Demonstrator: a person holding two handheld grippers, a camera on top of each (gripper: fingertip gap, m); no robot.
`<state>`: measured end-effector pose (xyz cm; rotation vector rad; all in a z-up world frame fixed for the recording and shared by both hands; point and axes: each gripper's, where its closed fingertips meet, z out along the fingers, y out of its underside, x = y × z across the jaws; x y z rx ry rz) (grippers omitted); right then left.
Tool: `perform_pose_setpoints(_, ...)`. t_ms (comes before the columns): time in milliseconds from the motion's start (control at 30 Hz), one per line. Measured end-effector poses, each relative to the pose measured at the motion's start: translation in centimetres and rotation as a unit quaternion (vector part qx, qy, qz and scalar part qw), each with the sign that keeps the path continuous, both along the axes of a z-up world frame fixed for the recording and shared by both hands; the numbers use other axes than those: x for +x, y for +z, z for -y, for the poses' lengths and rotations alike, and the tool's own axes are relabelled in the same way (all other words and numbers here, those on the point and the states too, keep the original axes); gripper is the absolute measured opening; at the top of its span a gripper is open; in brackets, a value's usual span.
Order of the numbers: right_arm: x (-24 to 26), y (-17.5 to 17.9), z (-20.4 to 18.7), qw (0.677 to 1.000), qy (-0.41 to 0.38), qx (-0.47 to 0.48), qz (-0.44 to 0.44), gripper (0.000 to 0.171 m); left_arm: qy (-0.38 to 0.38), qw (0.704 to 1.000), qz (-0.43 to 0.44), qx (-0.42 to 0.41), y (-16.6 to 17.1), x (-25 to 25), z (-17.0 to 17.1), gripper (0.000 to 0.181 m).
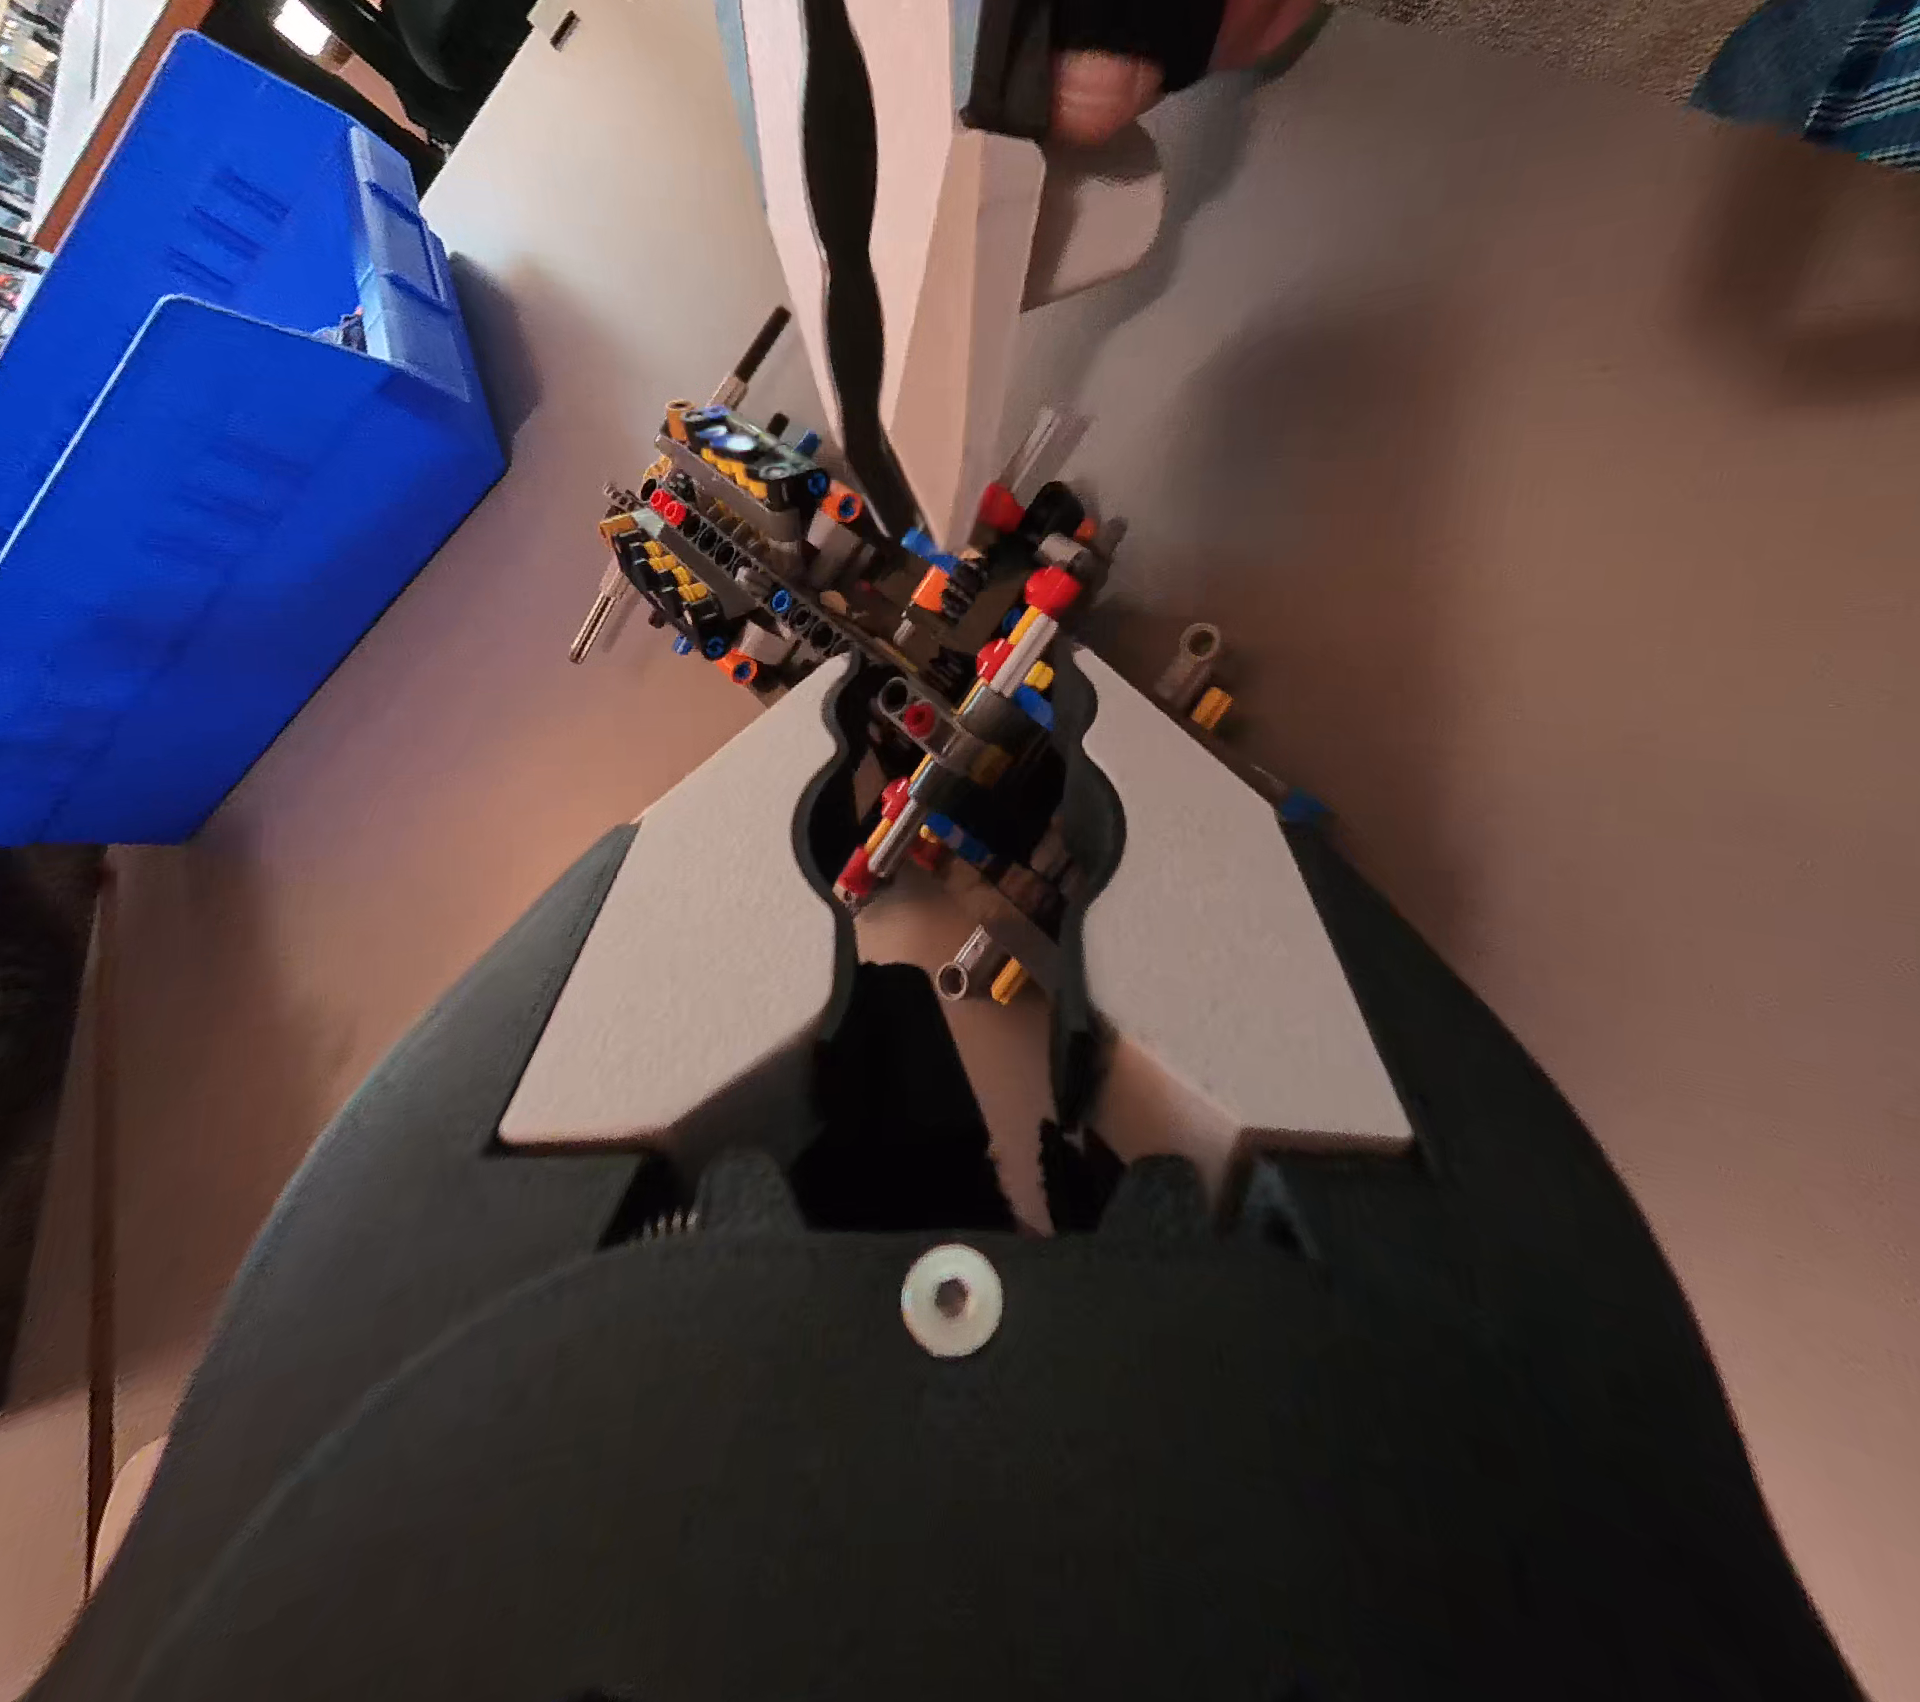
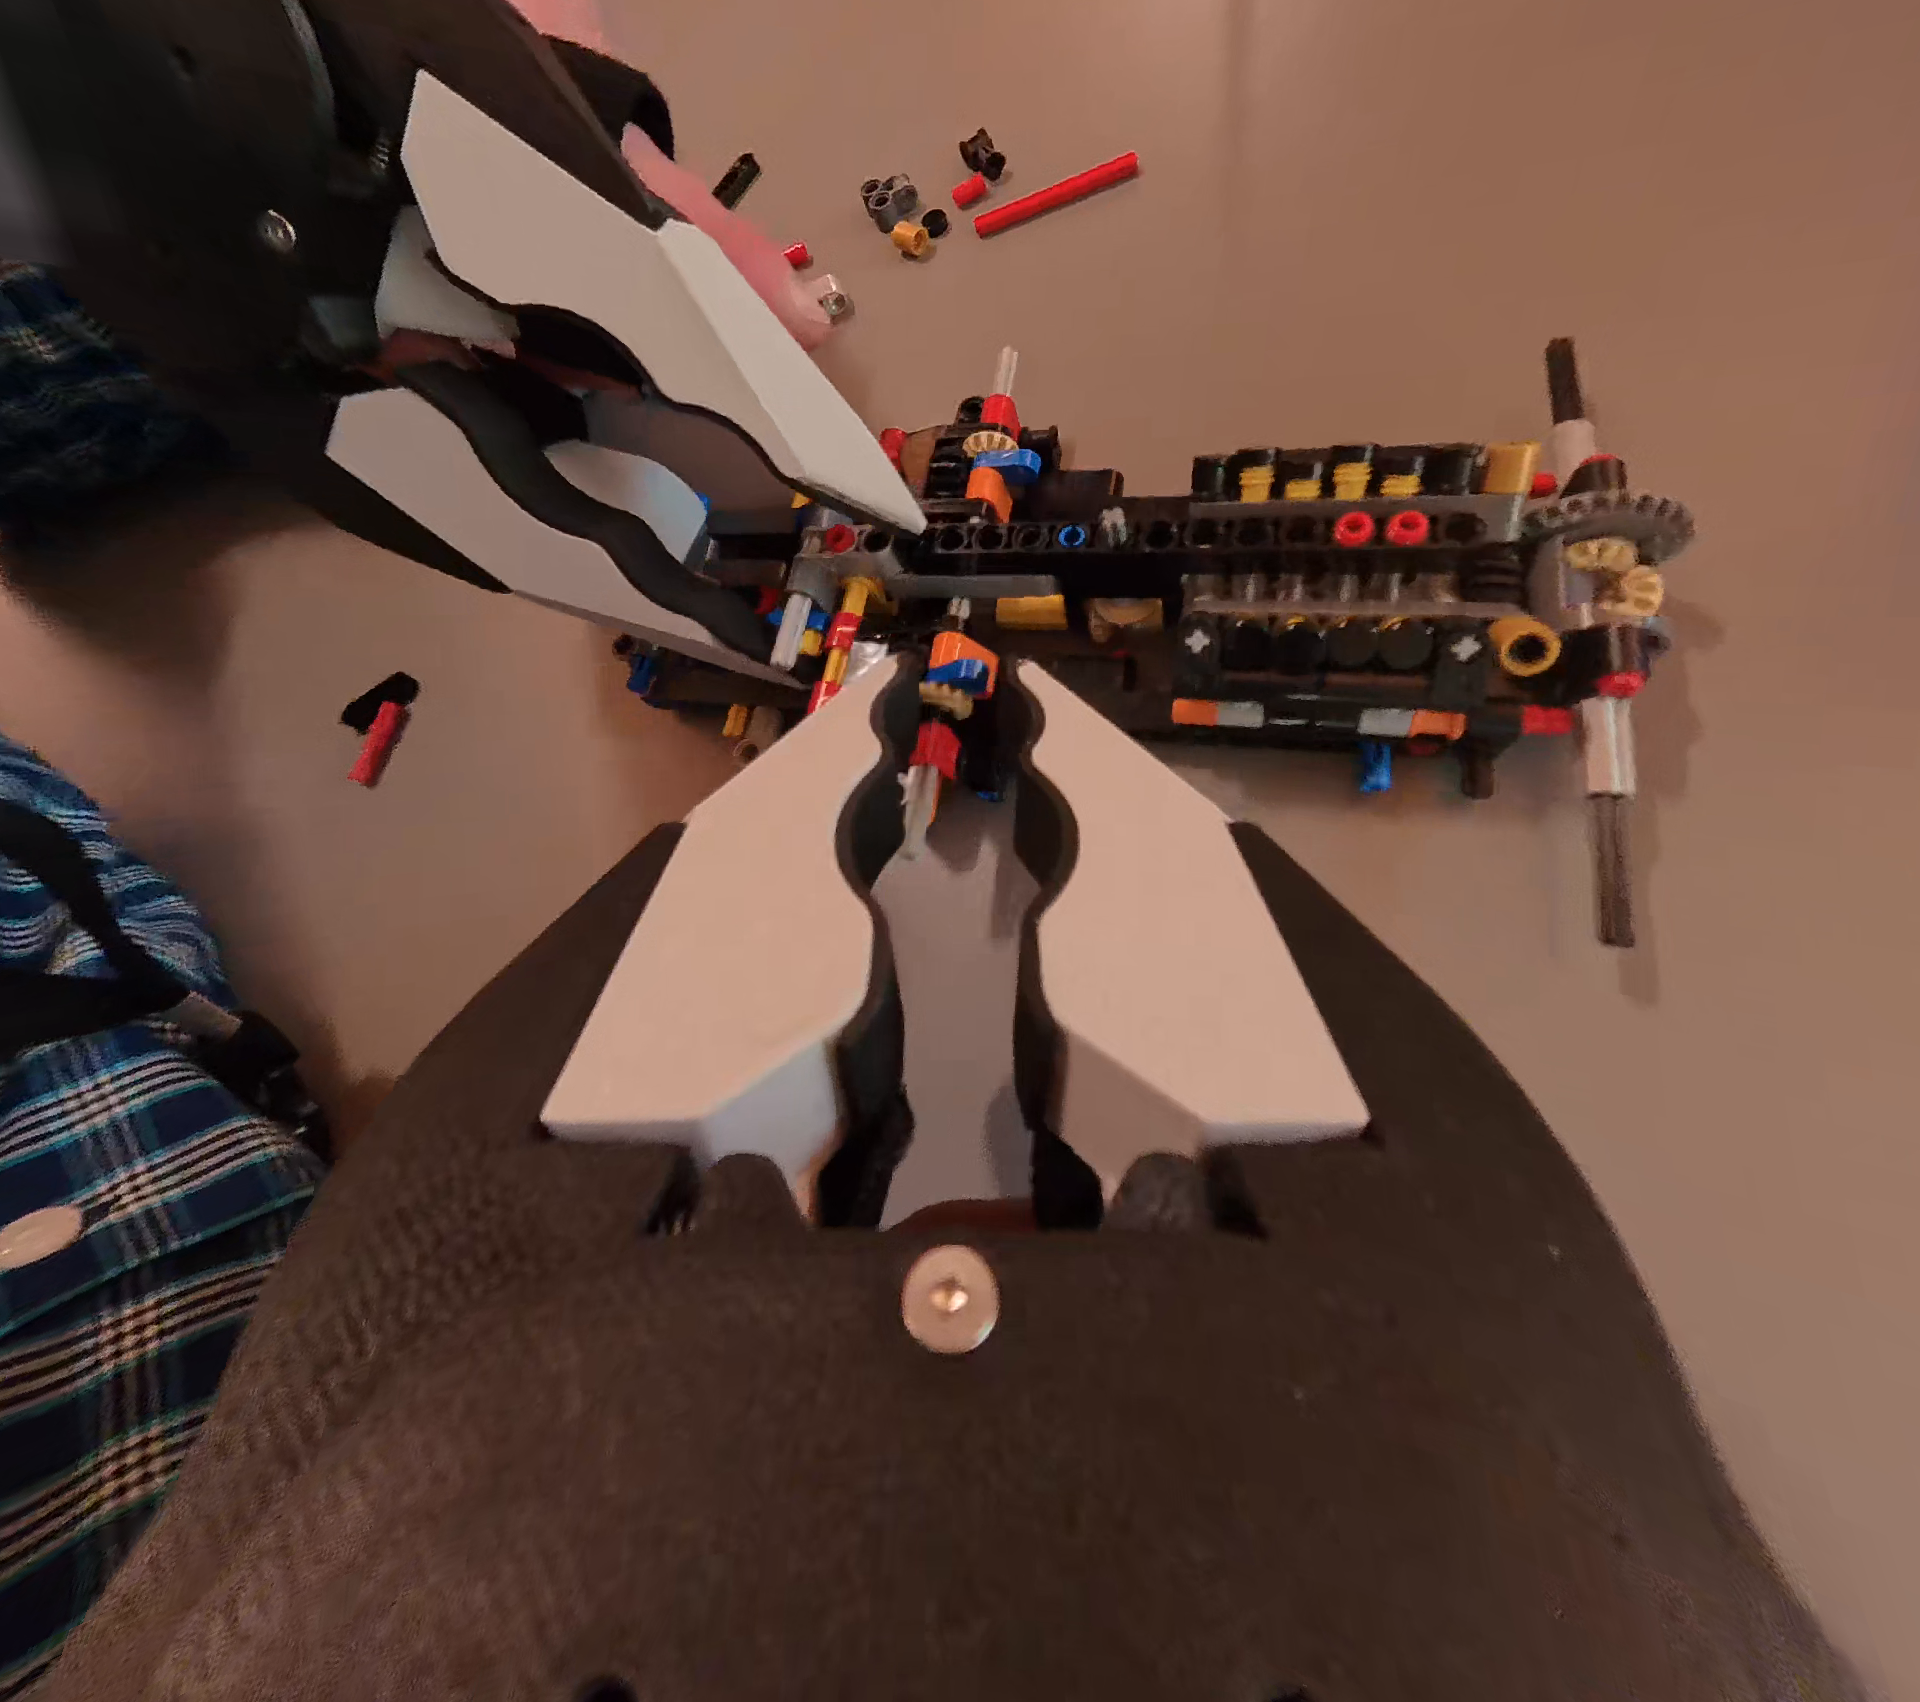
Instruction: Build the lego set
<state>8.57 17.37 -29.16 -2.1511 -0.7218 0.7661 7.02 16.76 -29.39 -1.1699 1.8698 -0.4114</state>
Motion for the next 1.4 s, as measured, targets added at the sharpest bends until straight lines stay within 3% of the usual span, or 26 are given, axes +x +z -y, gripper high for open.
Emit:
perform_pose_setpoints(367,-0.08,-0.48,0.18,1.000,0.000,-0.004,-0.006,0.008,0.013,0.999,-0.001,0.035,-0.11,0.29,0.02,0.032)
perform_pose_setpoints(700,-0.09,-0.42,0.14,0.985,0.032,0.120,0.123,0.006,0.019,0.999,0.000,0.050,-0.20,0.39,-0.04,0.031)
perform_pose_setpoints(900,0.08,-0.22,-0.43,0.997,-0.007,0.061,0.044,0.014,0.026,0.999,0.004,0.047,-0.16,0.30,-0.14,0.031)
perform_pose_setpoints(1067,-0.60,-0.35,-0.19,1.000,0.012,0.026,0.010,0.020,0.025,0.998,0.002,0.051,-0.17,0.31,-0.15,0.031)
perform_pose_setpoints(1400,-0.40,-0.11,-0.26,0.995,0.024,0.085,0.054,0.012,0.025,0.998,0.002,0.055,-0.16,0.36,-0.12,0.031)
